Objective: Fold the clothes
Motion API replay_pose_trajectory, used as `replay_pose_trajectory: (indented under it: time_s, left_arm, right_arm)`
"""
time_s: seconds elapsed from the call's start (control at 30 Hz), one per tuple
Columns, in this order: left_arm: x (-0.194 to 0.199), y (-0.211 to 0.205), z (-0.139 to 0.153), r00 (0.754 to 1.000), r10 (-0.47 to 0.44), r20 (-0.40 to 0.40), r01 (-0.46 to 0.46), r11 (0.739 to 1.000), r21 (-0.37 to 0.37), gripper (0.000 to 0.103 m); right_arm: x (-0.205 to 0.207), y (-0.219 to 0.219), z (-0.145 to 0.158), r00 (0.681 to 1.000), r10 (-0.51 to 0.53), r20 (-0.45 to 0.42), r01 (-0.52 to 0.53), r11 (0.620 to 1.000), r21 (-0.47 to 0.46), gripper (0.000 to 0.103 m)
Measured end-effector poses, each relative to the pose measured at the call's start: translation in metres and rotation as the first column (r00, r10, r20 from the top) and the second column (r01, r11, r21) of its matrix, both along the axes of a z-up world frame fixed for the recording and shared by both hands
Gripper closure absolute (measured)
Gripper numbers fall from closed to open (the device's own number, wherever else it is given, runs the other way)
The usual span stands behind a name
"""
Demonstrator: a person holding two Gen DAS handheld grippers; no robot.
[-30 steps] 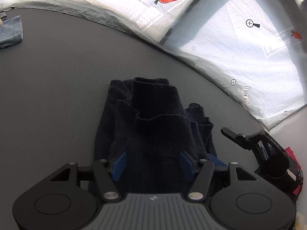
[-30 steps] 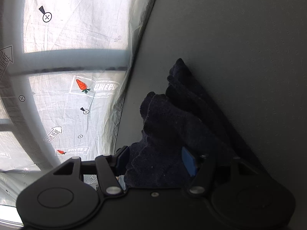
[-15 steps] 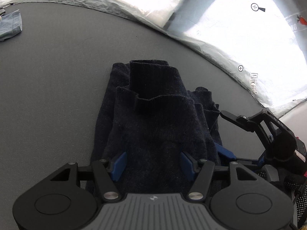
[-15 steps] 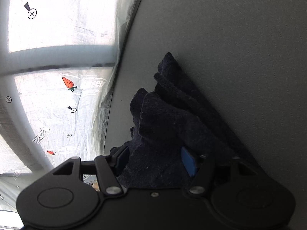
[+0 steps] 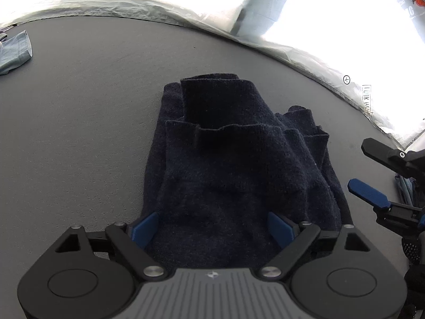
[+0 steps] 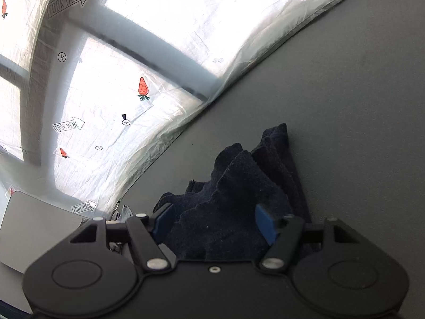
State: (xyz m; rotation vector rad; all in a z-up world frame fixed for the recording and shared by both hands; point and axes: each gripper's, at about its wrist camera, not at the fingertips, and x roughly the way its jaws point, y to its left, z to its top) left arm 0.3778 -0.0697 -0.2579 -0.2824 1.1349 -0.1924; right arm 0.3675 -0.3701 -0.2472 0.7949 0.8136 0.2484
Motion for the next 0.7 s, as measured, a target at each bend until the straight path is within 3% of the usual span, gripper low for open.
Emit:
replay_pose_trajectory:
  time_s: [0.07, 0.13, 0.27, 0.33, 0.47, 0.7]
  left_arm:
    - [0.001, 0.003, -0.004, 1.000, 0.014, -0.017, -0.014, 1.000, -0.017, 0.007]
    - [0.002, 0.006, -0.008, 0.999, 0.023, -0.028, -0.024, 0.999, -0.031, 0.005]
    - [0.004, 0.010, -0.014, 0.999, 0.023, -0.033, -0.024, 0.998, -0.049, 0.001]
    - [0.005, 0.012, -0.018, 0.999, 0.022, -0.039, -0.025, 0.998, -0.061, 0.000]
    - [0.007, 0.016, -0.024, 0.999, 0.024, -0.046, -0.028, 0.995, -0.095, 0.000]
    - [0.011, 0.019, -0.024, 0.998, 0.025, -0.059, -0.032, 0.994, -0.108, 0.000]
  right_arm:
    - [-0.007, 0.012, 0.012, 0.998, 0.029, 0.061, -0.020, 0.990, -0.139, 0.020]
    - [-0.009, 0.026, 0.013, 0.994, 0.074, 0.078, -0.050, 0.961, -0.272, 0.016]
    - [-0.010, 0.052, -0.004, 0.987, 0.164, 0.002, -0.143, 0.869, -0.474, 0.011]
    - [-0.011, 0.059, -0.019, 0.981, 0.186, -0.052, -0.187, 0.846, -0.500, 0.010]
    - [-0.016, 0.052, -0.029, 0.985, 0.161, -0.060, -0.171, 0.872, -0.459, 0.006]
    - [-0.014, 0.059, -0.025, 0.980, 0.182, -0.077, -0.196, 0.855, -0.480, 0.004]
